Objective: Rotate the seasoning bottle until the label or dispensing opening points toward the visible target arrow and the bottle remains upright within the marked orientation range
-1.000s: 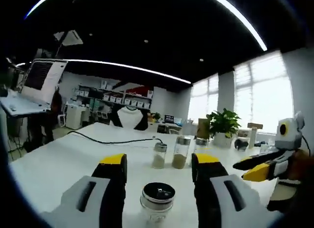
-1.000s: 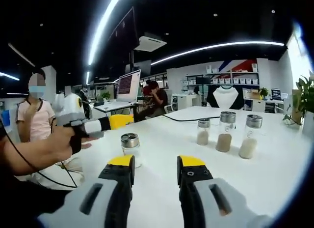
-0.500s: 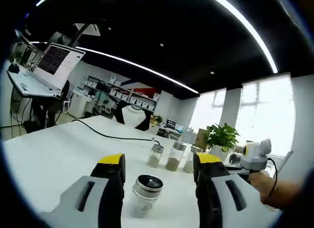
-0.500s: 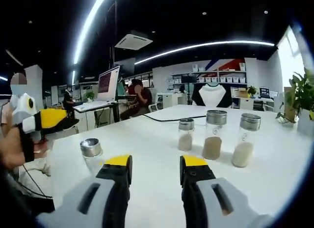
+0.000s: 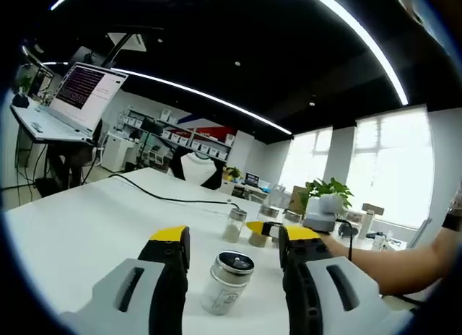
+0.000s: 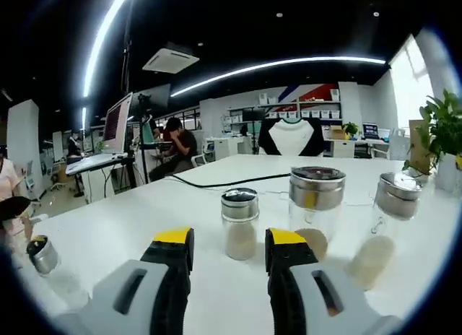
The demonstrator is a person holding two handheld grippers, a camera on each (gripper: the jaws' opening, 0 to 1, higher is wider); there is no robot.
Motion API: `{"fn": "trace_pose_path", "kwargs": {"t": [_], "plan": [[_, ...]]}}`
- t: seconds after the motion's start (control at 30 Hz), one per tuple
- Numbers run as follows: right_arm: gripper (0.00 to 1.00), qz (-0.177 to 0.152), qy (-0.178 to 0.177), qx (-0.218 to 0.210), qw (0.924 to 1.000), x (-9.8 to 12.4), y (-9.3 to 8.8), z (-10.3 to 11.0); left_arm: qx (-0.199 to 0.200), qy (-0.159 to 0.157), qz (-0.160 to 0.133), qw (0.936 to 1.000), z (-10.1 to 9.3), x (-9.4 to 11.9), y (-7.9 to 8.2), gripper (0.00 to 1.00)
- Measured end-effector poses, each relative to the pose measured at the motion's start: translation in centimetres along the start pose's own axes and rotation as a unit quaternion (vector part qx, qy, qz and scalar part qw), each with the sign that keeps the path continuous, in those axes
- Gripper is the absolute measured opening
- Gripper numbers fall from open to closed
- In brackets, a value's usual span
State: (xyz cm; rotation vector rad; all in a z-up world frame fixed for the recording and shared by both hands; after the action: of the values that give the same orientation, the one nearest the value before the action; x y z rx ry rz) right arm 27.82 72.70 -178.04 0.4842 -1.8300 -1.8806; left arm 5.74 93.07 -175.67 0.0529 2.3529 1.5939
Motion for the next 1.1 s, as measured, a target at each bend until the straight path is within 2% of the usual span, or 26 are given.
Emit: {"fn": "trace_pose_path", "kwargs": {"t": [0.17, 0.3, 0.53, 0.73, 0.97, 1.1], "plan": [[0.37, 0.008, 0.002, 0.02, 0.9998, -1.9, 0.3, 0.5, 0.0, 0.004, 0.007, 1.0, 0.4, 0.0, -0.2, 0.56], [0.37, 0.016, -0.017, 0.046, 0.9987, -2.8, 0.3, 0.5, -0.004, 0.008, 0.011, 0.9999, 0.9, 0.2, -0.1, 0.56], [0.36, 0.017, -0.024, 0.029, 0.9991, -4.2, 0.2, 0.1, -0.01, 0.017, 0.013, 0.9997, 1.6, 0.6, 0.2, 0.55], [0.32, 0.007, -0.031, 0.002, 0.9995, -4.5, 0.2, -0.1, -0.011, 0.019, 0.016, 0.9996, 1.8, 0.7, 0.2, 0.54], [0.3, 0.01, -0.028, 0.001, 0.9996, -4.9, 0.2, -0.2, -0.016, 0.018, 0.02, 0.9995, 1.5, 1.0, 0.5, 0.54], [0.29, 0.012, -0.01, 0.005, 0.9999, -3.8, 0.6, 0.2, -0.024, 0.012, 0.018, 0.9995, 0.9, 1.1, 1.1, 0.53]]}}
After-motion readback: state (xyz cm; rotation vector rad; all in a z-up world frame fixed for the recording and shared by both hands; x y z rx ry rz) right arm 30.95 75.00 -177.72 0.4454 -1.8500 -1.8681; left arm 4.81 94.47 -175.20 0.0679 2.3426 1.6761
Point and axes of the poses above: the point that each gripper's makers call its tool centre point, and the gripper's own axes: x roughly backward along the fingers, z roughly to its left, y roughly out of its top, the point moved 9 cm from there along x, roughly backward along the fingers, and after that the axes turned 7 degrees about -z, right-handed, at the moved point
